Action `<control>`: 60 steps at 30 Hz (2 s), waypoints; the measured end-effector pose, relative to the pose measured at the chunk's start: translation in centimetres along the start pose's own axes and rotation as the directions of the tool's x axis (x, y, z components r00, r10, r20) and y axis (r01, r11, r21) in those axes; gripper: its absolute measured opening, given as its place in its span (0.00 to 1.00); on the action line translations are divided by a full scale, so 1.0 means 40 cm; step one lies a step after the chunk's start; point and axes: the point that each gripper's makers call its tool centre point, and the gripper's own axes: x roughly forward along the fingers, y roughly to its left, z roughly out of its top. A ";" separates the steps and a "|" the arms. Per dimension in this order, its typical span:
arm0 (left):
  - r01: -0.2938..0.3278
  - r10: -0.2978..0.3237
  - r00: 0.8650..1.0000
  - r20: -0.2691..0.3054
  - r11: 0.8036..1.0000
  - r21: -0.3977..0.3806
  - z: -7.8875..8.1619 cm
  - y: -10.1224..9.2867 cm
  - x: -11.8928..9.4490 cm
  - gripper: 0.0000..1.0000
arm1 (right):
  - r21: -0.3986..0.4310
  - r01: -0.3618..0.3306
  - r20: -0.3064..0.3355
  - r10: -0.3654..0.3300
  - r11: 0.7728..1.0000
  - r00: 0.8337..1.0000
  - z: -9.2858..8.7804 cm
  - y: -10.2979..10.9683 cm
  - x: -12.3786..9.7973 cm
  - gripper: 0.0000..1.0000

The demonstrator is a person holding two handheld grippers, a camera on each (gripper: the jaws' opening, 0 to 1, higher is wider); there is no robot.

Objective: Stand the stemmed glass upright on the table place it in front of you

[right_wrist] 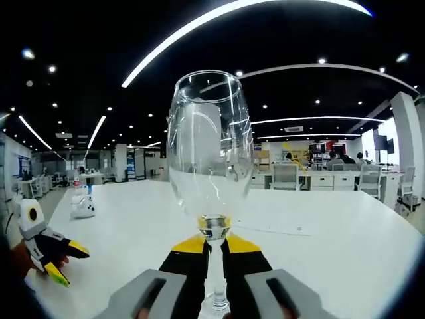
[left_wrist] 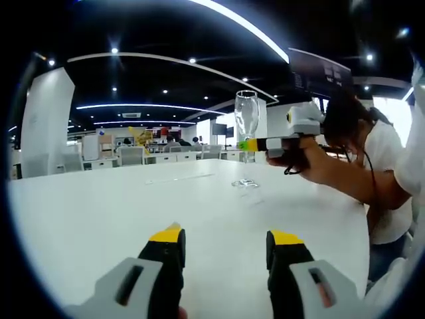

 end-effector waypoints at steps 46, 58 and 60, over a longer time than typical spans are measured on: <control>-0.007 0.007 1.000 -0.007 1.000 0.007 -0.006 0.012 -0.002 0.49 | -0.022 0.092 0.019 -0.092 0.995 0.996 0.020 -0.153 0.312 0.13; -0.008 0.008 1.000 -0.014 1.000 0.013 -0.008 0.019 0.001 0.49 | -0.027 0.098 0.011 -0.098 0.995 0.995 0.007 -0.177 0.383 0.13; -0.008 0.008 1.000 -0.014 1.000 0.012 -0.008 0.020 0.001 0.49 | -0.018 0.100 0.013 -0.100 0.995 0.995 0.003 -0.180 0.387 0.13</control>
